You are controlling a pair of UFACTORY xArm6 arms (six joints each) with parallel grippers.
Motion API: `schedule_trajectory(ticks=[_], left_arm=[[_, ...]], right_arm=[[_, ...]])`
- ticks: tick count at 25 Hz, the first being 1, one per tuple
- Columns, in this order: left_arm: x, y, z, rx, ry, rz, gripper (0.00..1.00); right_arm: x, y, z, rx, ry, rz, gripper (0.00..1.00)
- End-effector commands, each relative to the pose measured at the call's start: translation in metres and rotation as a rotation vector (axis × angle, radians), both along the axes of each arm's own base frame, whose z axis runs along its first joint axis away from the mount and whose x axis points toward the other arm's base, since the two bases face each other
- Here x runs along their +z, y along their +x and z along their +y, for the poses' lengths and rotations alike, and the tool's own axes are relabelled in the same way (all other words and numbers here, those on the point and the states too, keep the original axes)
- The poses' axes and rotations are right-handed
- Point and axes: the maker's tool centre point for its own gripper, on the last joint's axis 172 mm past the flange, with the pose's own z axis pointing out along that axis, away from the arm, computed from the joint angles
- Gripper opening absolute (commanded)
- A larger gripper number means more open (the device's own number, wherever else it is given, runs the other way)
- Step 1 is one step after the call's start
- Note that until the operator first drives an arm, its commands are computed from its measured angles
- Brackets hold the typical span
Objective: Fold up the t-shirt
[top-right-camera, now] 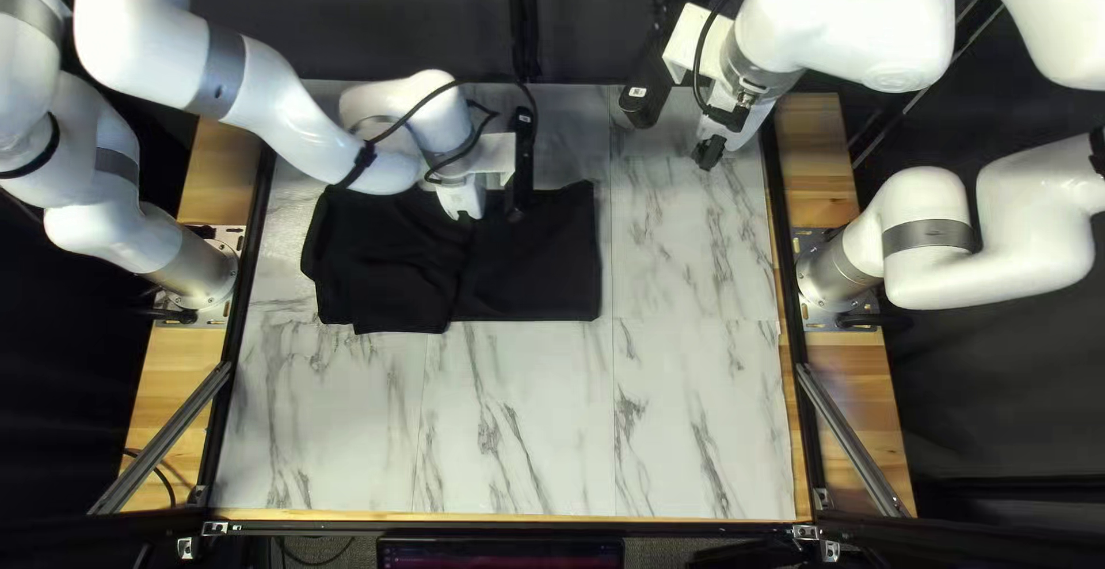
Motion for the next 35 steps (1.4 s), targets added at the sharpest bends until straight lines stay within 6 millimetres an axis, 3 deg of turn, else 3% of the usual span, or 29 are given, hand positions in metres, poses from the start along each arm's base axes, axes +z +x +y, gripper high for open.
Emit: schedule_trajectory(ticks=[1,5,14,15,16,20,28,35], left_arm=[[0.006,-0.012,0.005,0.013,0.015,0.008,0.00],[0.006,-0.019,0.007,0.025,0.022,0.018,0.00],[-0.013,-0.032,0.009,0.047,0.015,0.070,0.00],[-0.015,-0.033,0.010,0.047,0.012,0.073,0.18],[-0.016,-0.034,0.010,0.047,0.008,0.075,0.97],[-0.016,-0.035,0.006,0.039,-0.011,0.074,1.00],[0.006,-0.030,-0.015,0.032,-0.008,0.042,1.00],[0.000,0.000,-0.094,-0.040,-0.010,0.015,1.00]], right_arm=[[0.000,0.000,0.000,0.000,0.000,0.000,1.00],[0.000,0.000,0.000,0.000,0.000,0.000,1.00],[0.000,0.000,0.000,0.000,0.000,0.000,1.00],[0.000,0.000,0.000,0.000,0.000,0.000,1.00],[0.000,0.000,0.000,0.000,0.000,0.000,1.00],[0.000,0.000,0.000,0.000,0.000,0.000,1.00],[0.000,0.000,0.000,0.000,0.000,0.000,1.00],[0.000,0.000,0.000,0.000,0.000,0.000,1.00]])
